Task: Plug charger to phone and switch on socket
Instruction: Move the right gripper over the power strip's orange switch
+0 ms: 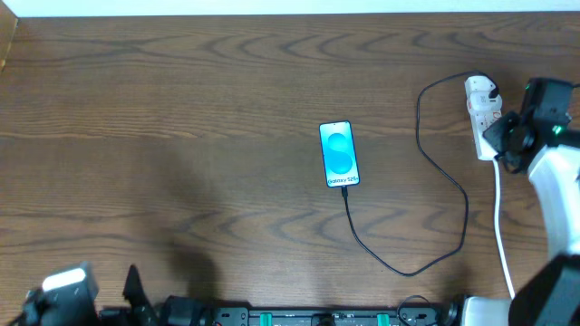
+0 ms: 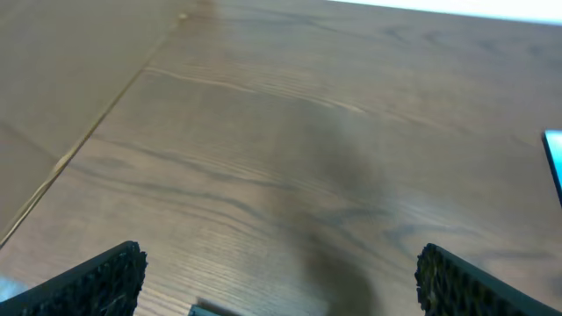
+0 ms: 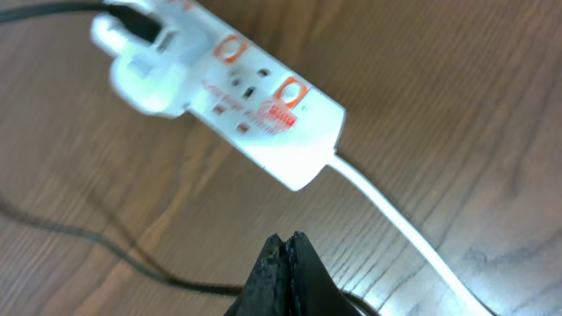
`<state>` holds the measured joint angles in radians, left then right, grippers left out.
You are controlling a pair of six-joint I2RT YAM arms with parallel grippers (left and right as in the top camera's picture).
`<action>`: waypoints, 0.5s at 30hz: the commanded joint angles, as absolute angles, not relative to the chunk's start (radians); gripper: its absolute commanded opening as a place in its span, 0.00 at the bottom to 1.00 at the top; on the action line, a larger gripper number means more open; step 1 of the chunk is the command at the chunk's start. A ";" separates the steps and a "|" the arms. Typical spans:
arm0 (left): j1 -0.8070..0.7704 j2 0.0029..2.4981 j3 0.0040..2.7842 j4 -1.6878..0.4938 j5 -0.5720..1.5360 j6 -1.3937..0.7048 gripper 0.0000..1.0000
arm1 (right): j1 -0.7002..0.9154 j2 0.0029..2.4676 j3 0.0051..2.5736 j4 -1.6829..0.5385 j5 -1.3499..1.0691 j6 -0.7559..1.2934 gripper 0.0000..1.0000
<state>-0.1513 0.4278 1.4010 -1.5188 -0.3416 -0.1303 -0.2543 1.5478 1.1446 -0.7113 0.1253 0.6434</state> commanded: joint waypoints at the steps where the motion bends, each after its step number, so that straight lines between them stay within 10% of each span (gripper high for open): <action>1: -0.101 0.360 1.401 -1.522 -0.352 -0.135 0.98 | -0.285 1.646 1.270 -0.748 0.091 0.656 0.01; 15: -0.083 0.176 1.401 -1.532 -0.353 -0.135 0.98 | -0.294 2.097 1.758 -0.925 0.095 0.630 0.01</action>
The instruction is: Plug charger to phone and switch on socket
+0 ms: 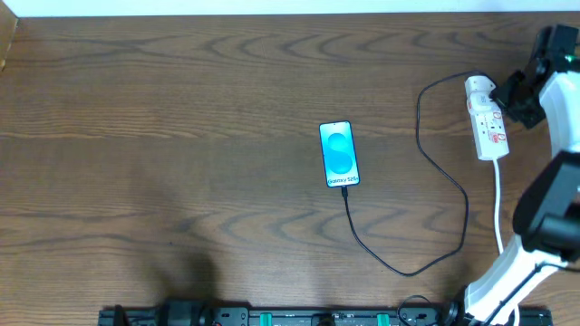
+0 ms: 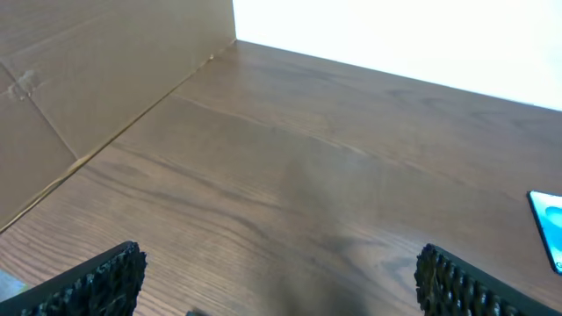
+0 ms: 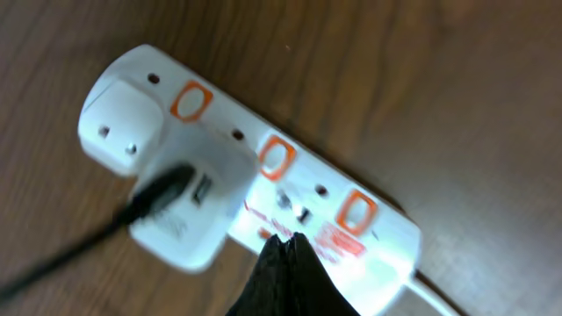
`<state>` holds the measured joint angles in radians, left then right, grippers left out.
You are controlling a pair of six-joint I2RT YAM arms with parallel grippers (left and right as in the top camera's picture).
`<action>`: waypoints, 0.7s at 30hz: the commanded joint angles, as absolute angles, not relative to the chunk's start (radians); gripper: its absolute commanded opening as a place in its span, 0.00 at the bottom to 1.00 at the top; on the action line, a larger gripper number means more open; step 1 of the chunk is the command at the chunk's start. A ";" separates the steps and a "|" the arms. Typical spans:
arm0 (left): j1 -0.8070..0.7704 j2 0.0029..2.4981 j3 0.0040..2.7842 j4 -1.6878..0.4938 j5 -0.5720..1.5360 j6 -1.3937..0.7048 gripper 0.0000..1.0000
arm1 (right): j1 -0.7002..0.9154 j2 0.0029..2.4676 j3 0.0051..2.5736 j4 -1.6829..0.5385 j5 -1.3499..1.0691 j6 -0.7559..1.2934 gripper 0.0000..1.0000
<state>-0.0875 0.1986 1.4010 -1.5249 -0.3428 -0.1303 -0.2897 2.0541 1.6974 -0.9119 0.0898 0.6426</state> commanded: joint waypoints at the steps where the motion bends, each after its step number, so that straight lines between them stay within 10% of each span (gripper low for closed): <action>1: -0.082 0.171 1.401 -1.536 -0.352 -0.135 0.98 | -0.294 2.113 1.772 -0.924 0.095 0.625 0.01; 21: 0.035 0.090 1.400 -1.689 -0.353 -0.135 0.98 | -0.294 2.191 1.785 -0.890 0.146 0.469 0.01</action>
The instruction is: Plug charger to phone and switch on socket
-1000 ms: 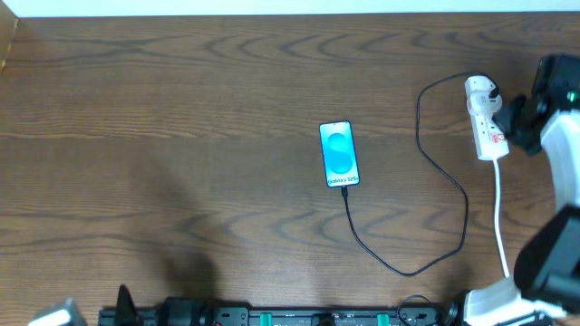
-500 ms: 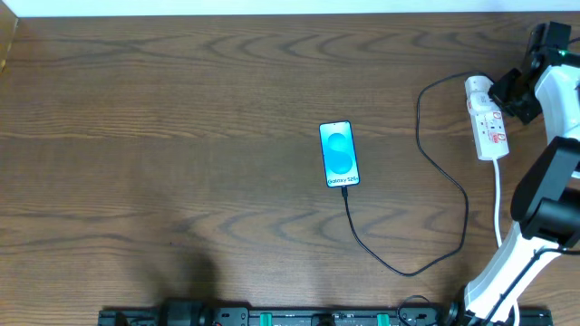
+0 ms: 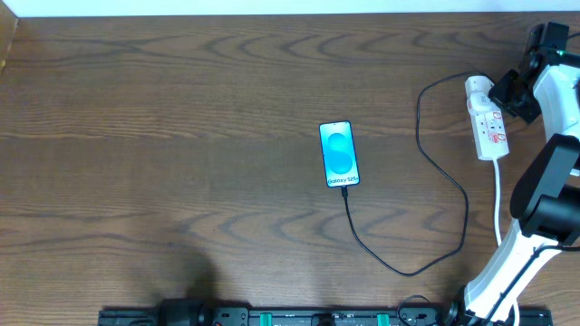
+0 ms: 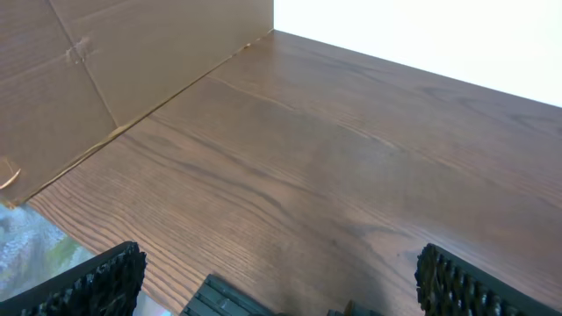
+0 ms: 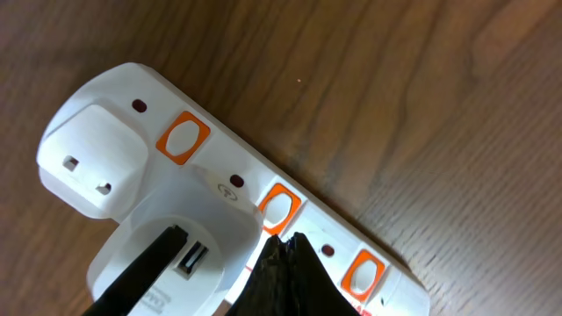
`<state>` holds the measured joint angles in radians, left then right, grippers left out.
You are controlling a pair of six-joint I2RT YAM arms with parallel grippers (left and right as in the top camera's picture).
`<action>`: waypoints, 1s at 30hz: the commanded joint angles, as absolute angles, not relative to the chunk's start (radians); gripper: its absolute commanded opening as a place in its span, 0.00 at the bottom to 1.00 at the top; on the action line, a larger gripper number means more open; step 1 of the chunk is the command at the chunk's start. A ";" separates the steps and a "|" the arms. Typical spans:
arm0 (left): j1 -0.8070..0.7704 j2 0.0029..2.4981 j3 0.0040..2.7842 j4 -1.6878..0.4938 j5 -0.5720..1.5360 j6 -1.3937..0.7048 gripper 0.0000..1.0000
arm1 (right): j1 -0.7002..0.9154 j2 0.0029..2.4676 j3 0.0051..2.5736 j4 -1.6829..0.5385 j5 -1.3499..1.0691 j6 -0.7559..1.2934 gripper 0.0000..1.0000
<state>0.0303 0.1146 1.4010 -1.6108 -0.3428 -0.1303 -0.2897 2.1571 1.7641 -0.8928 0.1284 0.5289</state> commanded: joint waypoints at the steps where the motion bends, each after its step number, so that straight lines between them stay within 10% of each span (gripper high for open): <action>1: 0.035 0.083 1.400 -1.689 -0.352 -0.135 0.98 | -0.294 2.194 1.785 -0.890 0.147 0.467 0.01; 30: 0.035 0.003 1.400 -1.689 -0.353 -0.135 0.98 | -0.200 2.244 1.686 -0.807 -0.019 0.421 0.01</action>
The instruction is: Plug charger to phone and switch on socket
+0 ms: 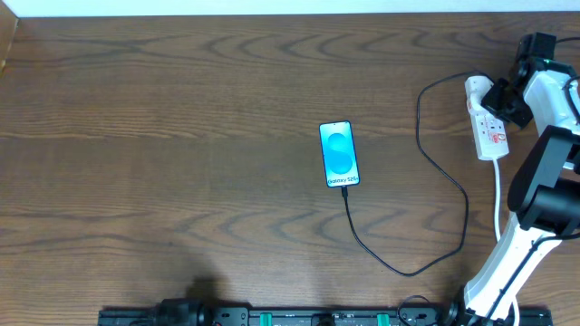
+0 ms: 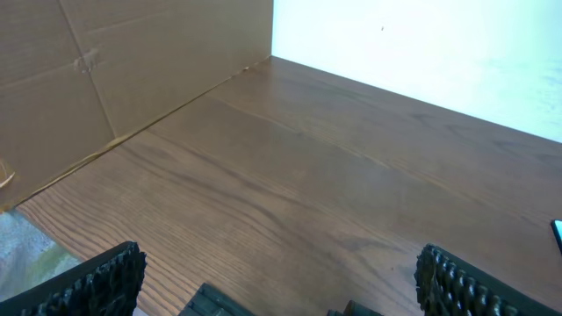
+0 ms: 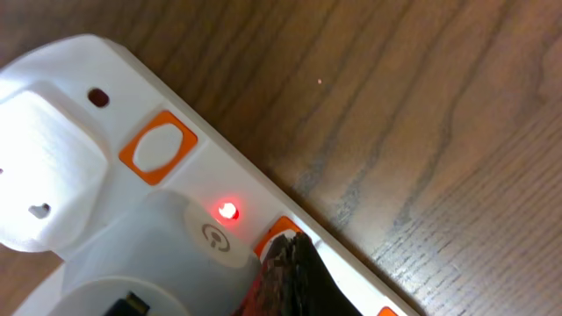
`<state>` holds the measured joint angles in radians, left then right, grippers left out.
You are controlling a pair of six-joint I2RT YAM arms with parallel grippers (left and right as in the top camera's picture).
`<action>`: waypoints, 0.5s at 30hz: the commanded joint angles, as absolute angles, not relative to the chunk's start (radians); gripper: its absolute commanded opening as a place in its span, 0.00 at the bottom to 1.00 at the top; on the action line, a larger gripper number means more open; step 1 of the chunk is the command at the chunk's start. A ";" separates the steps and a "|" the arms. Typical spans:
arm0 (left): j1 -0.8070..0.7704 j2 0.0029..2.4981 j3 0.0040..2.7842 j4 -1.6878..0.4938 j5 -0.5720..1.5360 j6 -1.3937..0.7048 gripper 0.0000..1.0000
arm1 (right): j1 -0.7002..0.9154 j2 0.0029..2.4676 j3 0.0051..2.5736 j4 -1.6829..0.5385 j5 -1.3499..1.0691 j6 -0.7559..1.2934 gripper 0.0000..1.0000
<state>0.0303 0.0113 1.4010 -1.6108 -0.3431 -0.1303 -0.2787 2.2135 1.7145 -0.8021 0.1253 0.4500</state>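
The phone (image 1: pixel 339 154) lies mid-table with its blue screen lit and the black charger cable (image 1: pixel 441 195) plugged into its lower end. The cable loops right and up to the white charger plug (image 3: pixel 105 263) in the white socket strip (image 1: pixel 487 120). My right gripper (image 3: pixel 290 250) is shut, its tips pressing on an orange switch (image 3: pixel 279 233) of the strip. A red light (image 3: pixel 227 211) glows beside that switch. My left gripper (image 2: pixel 277 285) is open over bare table at the near left, out of the overhead view.
A cardboard wall (image 2: pixel 105 79) stands along the table's left side. The strip's white lead (image 1: pixel 500 217) runs down the right edge of the table. A white wall borders the far side.
My right gripper has come down onto the middle orange switch and the red light on the strip is now lit. The left wrist view has barely changed.
The phone was plugged in throughout. My shut right gripper was first beside the strip's lead end, then over the strip near the charger plug, then close above the orange switches. Now it presses one and the light is on. The left arm drew back off the overhead view.
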 commanded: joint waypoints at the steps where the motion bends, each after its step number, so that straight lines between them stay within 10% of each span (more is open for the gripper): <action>1: 0.035 0.003 1.400 -1.689 -0.353 -0.135 0.98 | -0.191 2.240 1.686 -0.808 -0.018 0.411 0.01; 15: 0.035 0.003 1.400 -1.689 -0.353 -0.135 0.98 | -0.202 2.037 1.689 -0.883 0.133 0.366 0.01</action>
<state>0.0303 0.0113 1.4010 -1.6108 -0.3431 -0.1303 -0.2043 2.1441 1.6810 -0.8894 0.1165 0.3889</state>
